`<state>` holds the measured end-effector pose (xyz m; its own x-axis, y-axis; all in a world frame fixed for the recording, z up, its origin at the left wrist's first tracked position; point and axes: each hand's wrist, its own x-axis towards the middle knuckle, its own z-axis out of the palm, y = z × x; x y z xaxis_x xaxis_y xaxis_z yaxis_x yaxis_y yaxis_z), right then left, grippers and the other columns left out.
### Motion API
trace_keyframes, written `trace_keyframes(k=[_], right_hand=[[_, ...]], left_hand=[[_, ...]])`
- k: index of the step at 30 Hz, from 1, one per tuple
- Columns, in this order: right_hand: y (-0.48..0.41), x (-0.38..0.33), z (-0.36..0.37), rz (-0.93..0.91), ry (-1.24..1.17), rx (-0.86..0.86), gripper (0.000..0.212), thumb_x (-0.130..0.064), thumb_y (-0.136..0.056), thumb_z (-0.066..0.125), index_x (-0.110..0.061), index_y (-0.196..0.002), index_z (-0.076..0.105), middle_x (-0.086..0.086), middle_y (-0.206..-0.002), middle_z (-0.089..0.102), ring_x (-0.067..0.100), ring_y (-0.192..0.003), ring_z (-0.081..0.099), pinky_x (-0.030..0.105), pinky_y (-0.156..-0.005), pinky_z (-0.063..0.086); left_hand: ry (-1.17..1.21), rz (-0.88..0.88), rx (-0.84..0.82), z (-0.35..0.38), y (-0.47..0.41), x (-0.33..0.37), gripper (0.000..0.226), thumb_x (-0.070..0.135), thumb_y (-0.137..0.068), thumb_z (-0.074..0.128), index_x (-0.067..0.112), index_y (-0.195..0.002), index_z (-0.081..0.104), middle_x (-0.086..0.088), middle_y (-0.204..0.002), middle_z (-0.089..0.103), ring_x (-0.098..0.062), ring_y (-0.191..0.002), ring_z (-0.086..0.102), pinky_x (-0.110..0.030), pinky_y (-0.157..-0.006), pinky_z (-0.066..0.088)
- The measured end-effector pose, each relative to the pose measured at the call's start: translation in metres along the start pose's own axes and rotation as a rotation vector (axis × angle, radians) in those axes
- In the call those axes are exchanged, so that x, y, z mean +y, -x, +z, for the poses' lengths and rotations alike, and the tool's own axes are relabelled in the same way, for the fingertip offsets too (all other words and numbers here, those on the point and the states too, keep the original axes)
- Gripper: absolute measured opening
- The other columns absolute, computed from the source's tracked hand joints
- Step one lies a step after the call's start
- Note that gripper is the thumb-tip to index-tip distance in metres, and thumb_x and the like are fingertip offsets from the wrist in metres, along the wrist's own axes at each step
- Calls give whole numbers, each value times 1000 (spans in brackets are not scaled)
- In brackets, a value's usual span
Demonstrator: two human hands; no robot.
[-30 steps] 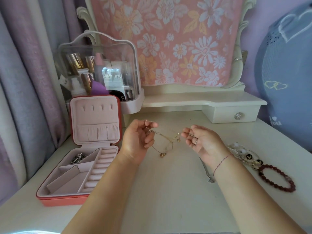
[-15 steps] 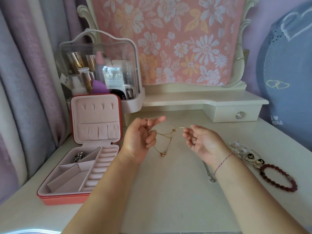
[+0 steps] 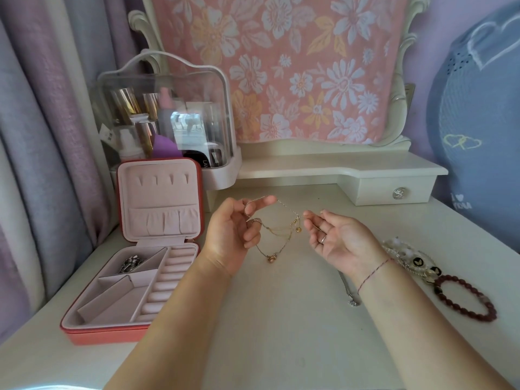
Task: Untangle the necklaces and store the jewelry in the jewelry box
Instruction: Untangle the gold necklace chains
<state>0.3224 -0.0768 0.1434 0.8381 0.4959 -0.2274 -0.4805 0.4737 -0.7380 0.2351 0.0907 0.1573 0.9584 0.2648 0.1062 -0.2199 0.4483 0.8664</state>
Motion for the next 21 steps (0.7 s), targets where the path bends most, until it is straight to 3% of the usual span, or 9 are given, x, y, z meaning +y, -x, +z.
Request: trace_keyframes(k=[3,8,12,17,21], right_hand=[[-2,0,0,17,-12,17,18,-12,-101,41,-15,-83,47,7,-80,72,14,-63,67,23,-58,45],[0,3,1,95,-8,1,19,-11,-101,36,-10,-85,45,21,-108,66,31,-92,65,40,-78,52],[4,4,4,138,-43,-39,21,-9,-102,35,-9,-83,43,31,-113,60,41,-95,64,49,-70,59],[6,5,6,143,-32,-52,27,-7,-102,34,-9,-77,44,31,-111,60,39,-102,61,50,-77,56],[4,4,6,68,4,-123,29,-9,-102,33,-12,-76,45,24,-118,63,29,-105,64,42,-86,50]], left_hand=[[4,1,-4,0,1,0,23,14,-85,31,16,-63,37,-12,-109,69,-12,-39,21,-20,-37,16],[8,11,-14,1,1,1,27,14,-84,30,18,-59,38,-12,-107,69,-12,-39,21,-20,-36,17],[-1,12,-18,1,2,0,27,14,-83,30,18,-57,38,-12,-104,69,-12,-40,21,-20,-37,17],[3,21,-14,1,3,0,24,16,-75,34,19,-52,39,-10,-90,67,-12,-40,22,-22,-39,14],[-127,7,51,4,3,-1,33,13,-83,30,19,-50,35,-9,-80,64,-13,-40,21,-23,-42,12]])
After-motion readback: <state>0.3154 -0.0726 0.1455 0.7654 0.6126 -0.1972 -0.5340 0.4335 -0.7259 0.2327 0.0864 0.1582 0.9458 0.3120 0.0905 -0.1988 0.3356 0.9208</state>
